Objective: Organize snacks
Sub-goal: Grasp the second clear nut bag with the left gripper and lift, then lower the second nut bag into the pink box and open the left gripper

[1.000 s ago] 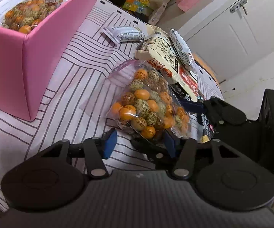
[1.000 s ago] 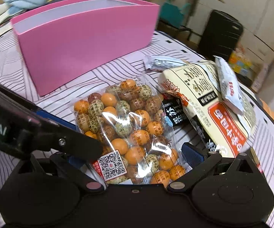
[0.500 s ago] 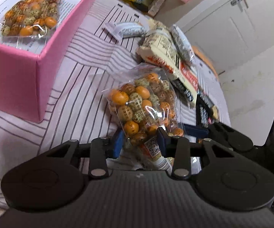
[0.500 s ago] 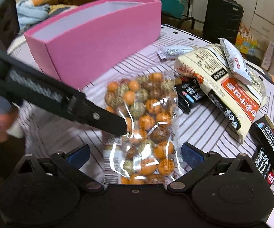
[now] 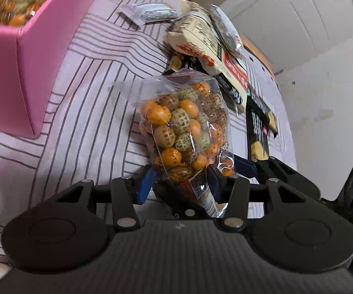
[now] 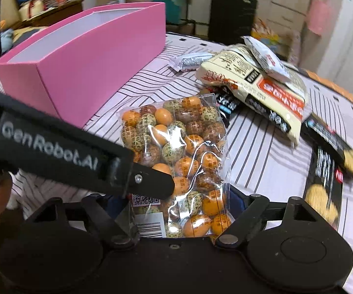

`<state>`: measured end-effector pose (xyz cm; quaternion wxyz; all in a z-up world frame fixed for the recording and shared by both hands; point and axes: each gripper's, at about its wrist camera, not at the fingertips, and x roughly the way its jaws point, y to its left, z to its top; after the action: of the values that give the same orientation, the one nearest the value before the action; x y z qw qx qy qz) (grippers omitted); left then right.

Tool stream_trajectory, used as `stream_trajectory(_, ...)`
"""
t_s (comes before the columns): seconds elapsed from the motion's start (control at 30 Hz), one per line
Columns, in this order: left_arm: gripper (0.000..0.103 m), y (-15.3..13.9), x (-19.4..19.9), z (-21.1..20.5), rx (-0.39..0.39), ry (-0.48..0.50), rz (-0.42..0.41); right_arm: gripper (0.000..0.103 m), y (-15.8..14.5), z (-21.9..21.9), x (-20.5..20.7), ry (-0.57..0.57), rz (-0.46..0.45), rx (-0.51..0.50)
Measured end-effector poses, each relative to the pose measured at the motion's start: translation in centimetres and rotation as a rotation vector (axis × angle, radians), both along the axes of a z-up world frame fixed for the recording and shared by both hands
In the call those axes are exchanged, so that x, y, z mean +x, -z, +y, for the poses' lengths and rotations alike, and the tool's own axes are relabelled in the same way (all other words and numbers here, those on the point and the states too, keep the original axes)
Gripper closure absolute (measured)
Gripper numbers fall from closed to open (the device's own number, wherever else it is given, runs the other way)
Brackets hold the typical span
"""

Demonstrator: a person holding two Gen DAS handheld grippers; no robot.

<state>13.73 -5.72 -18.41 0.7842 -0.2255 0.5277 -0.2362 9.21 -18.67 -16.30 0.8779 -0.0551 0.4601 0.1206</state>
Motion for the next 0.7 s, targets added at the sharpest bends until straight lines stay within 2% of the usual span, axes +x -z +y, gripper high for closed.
stream_trajectory(0.2,0.057,-1.8,-0.9,0.0,0.05,0.065,0.01,0.017,-1.8,0.0,-1.1,0.035,0.044,0.02)
stream_trajectory(0.43,0.057,-4.5,-2.3,0.8,0.068,0.096,0.066,0.017,-4.1,0.6,-2.0,-0.005,0.121,0.084)
stream_trajectory(0.53,0.057,-5.8,-3.2,1.4,0.092,0.111,0.067,0.017,-5.8,1.3,-2.9,-0.038,0.103,0.093)
stream_trajectory(0.7,0.057,-8.1,-4.5,3.2,0.054,0.088,0.044,0.02,-9.0,2.4,-3.4,-0.083,0.047,0.089)
